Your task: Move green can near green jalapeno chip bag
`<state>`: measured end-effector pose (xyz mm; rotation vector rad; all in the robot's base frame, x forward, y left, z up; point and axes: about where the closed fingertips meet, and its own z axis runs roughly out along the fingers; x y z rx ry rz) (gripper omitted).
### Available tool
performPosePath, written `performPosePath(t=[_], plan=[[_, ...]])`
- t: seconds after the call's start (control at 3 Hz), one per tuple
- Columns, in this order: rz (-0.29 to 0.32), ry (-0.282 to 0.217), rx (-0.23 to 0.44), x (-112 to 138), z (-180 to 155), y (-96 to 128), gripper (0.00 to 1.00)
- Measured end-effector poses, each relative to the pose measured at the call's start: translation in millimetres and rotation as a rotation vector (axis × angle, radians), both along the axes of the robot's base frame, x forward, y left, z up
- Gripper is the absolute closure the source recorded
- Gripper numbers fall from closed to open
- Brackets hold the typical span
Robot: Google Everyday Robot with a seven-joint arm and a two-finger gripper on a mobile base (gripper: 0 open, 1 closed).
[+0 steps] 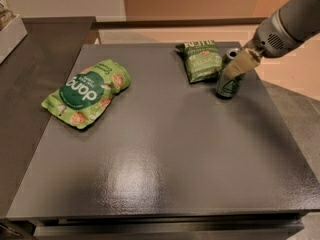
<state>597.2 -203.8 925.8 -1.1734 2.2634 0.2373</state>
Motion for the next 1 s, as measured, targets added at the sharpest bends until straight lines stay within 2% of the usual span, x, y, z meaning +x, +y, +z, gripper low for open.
performPosePath(t=[0.67, 1.0], plan=[[-0.011, 0.014, 0.009, 16.2, -9.0, -2.4, 0.39], [-0.005, 0.019, 0.009, 16.9, -12.1, 1.1, 0.00]])
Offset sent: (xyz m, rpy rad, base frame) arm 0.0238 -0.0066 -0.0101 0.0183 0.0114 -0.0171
